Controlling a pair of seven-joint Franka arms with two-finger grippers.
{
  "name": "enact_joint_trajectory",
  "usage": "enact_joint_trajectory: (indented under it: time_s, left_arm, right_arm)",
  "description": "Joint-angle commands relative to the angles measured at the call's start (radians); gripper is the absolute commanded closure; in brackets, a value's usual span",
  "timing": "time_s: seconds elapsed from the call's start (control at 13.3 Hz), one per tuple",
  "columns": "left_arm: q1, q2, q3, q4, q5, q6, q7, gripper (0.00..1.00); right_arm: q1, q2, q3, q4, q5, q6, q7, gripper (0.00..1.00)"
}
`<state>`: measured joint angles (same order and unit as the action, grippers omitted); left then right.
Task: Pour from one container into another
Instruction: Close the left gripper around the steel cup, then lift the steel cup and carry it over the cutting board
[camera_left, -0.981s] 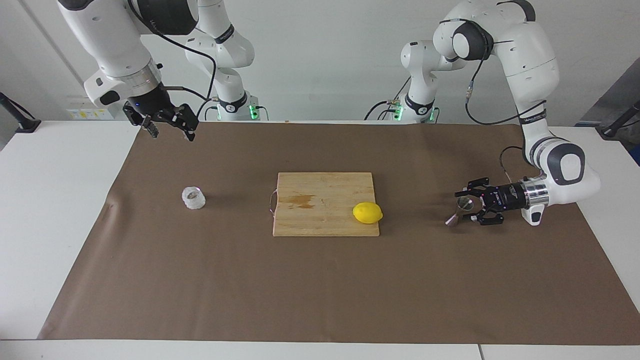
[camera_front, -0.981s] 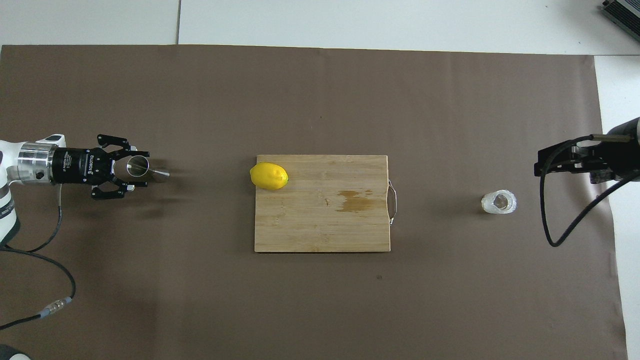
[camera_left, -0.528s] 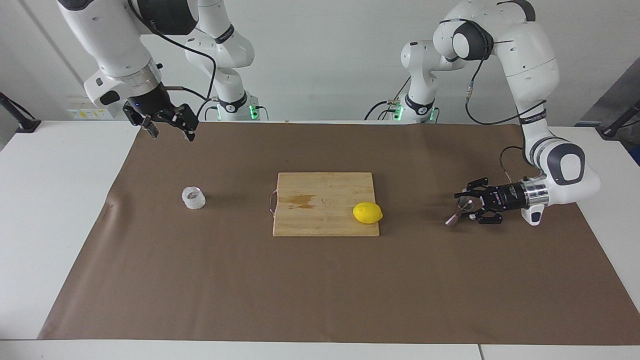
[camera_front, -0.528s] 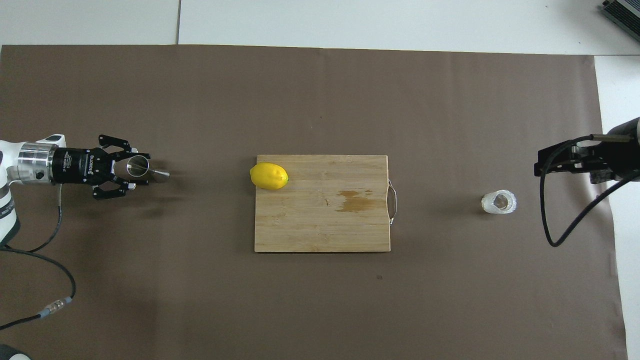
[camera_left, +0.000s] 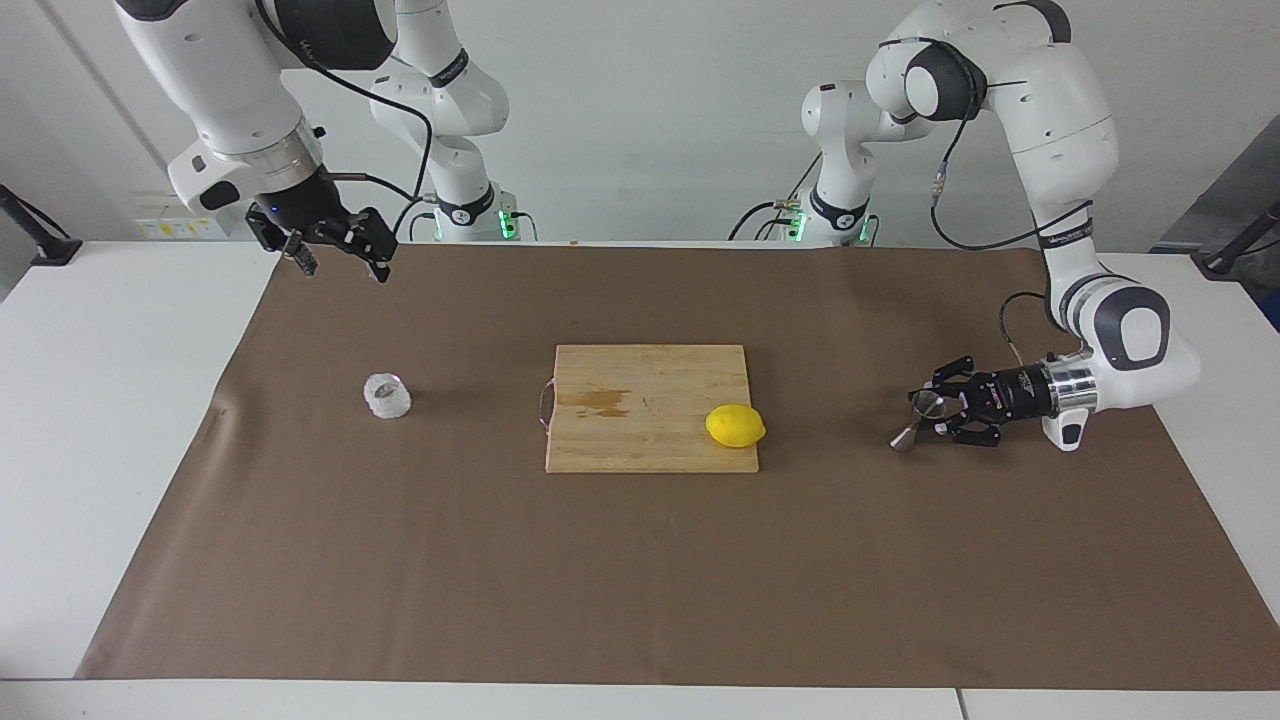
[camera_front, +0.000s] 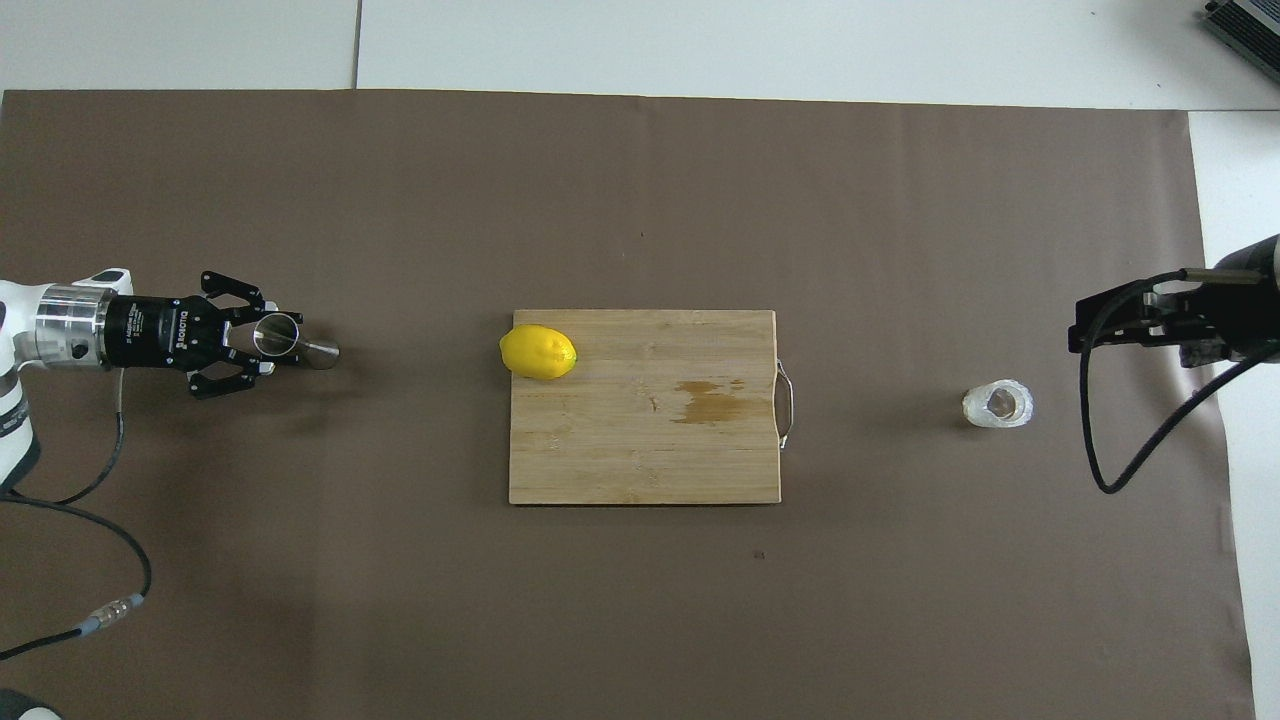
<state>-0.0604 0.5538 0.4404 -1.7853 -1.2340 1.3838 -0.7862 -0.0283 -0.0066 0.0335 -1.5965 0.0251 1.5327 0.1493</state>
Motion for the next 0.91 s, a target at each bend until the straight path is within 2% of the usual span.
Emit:
enact_joint_trajectory:
  time_s: [0.0,0.08,0.23,0.53,0.83]
  left_arm:
    - [0.001,-0.002,0.004,0.015,0.010,-0.029,-0.022,0.80]
    - [0.001,-0.002,0.003,0.015,0.010,-0.031,-0.025,0.81]
    - [0.001,-0.009,-0.015,0.014,0.001,-0.057,-0.036,1.00]
    - [-0.032,-0.058,-0.019,-0.005,-0.015,-0.071,-0.036,1.00]
    - [-0.091,-0.144,-0.016,-0.080,-0.067,-0.077,-0.091,1.00]
  right_arm:
    - [-0.010,-0.019,0.011,-0.020,0.004,0.006,0.016,0.00]
    - [-0.010,-0.019,0.011,-0.020,0.004,0.006,0.016,0.00]
    - [-0.010,-0.019,0.011,-0.020,0.004,0.006,0.016,0.00]
    - [-0.010,-0.019,0.011,-0.020,0.004,0.006,0.016,0.00]
    - [-0.010,-0.019,0.011,-0.020,0.004,0.006,0.016,0.00]
